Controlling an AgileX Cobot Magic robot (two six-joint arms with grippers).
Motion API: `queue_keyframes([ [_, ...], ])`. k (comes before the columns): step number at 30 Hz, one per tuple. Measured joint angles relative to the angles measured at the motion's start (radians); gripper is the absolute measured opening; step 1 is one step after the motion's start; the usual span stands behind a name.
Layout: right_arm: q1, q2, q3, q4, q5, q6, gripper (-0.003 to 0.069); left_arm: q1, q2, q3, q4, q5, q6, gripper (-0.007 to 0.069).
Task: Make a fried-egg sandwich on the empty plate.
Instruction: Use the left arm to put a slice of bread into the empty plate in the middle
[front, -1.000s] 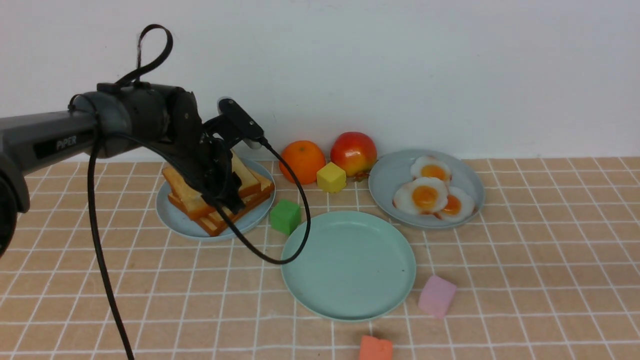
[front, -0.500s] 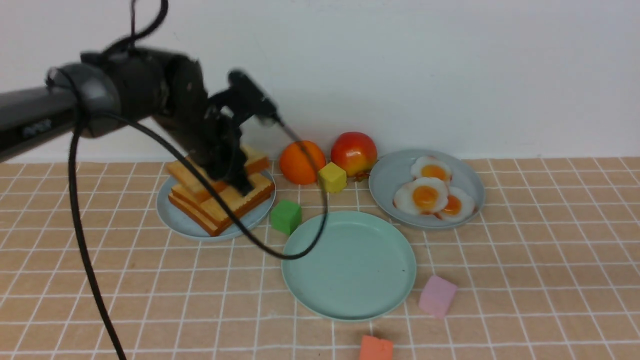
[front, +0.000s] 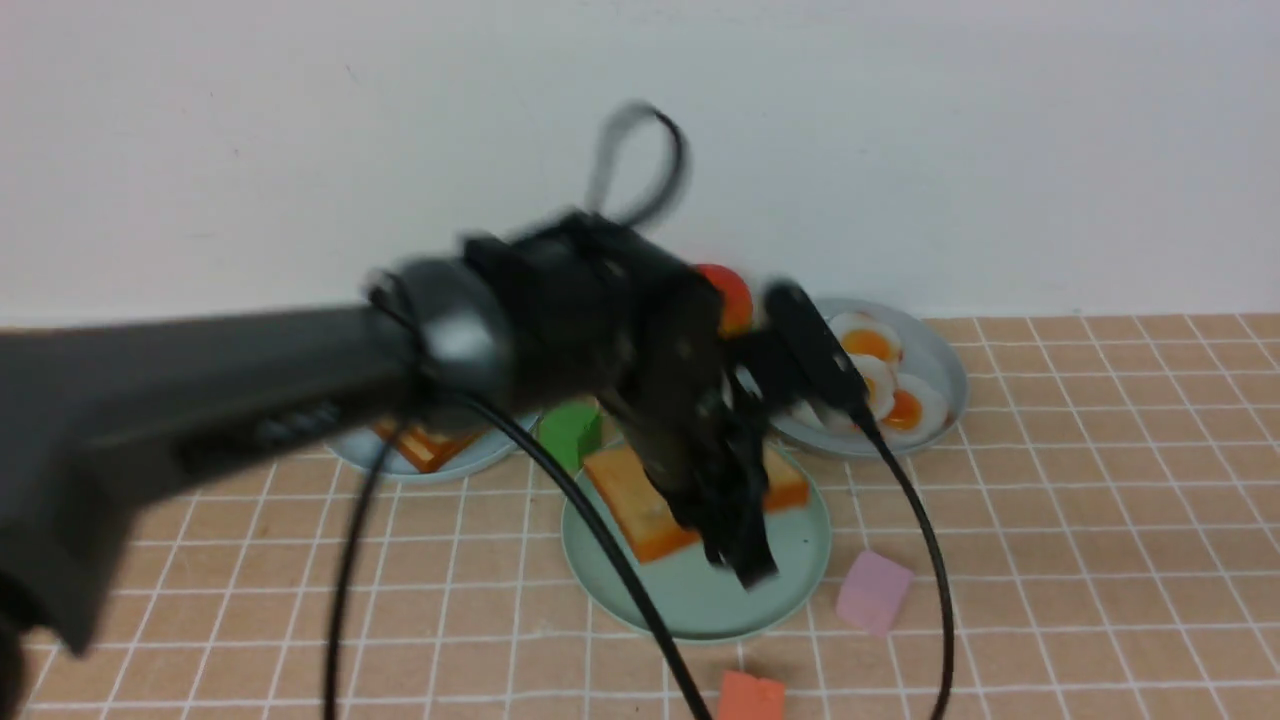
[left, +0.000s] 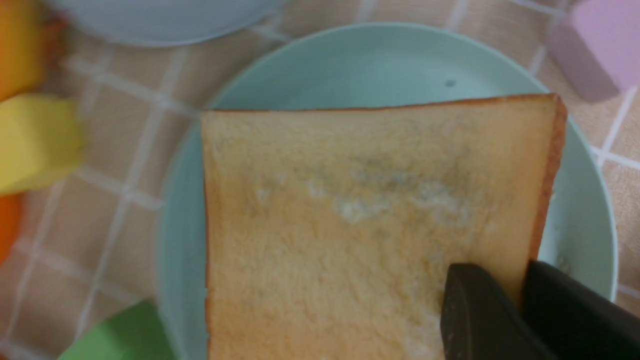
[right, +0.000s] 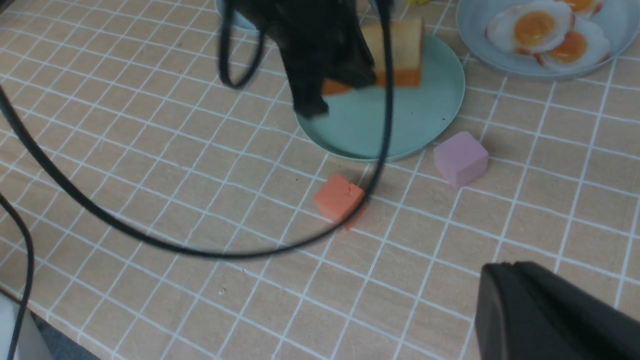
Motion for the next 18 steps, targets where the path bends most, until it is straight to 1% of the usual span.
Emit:
queue_keyframes([
  [3,0.0,0.0,-0.001,0.0,0.015,0.0,0.0027,-0.005,0.041,0.002,0.027,-0.027,0.0,0.0097],
  [10,0.0,0.0,-0.001,0.0,0.025,0.0,0.0037,-0.005,0.077,0.002,0.03,-0.092,-0.001,0.009],
  [11,0.0,0.0,-0.001,0.0,0.027,0.0,0.0041,-0.005,0.077,0.002,0.03,-0.094,-0.001,0.0099],
  [15,0.0,0.001,-0.001,0.0,0.029,0.03,0.0064,-0.005,0.077,0.002,0.027,-0.091,-0.003,0.0171],
  [16,0.0,0.013,-0.001,0.0,0.029,0.053,0.0091,-0.005,0.074,0.002,0.013,-0.077,-0.003,0.0239],
  [18,0.0,0.028,-0.002,-0.004,0.027,0.069,0.0127,-0.005,0.066,0.002,-0.004,-0.056,-0.003,0.0288],
])
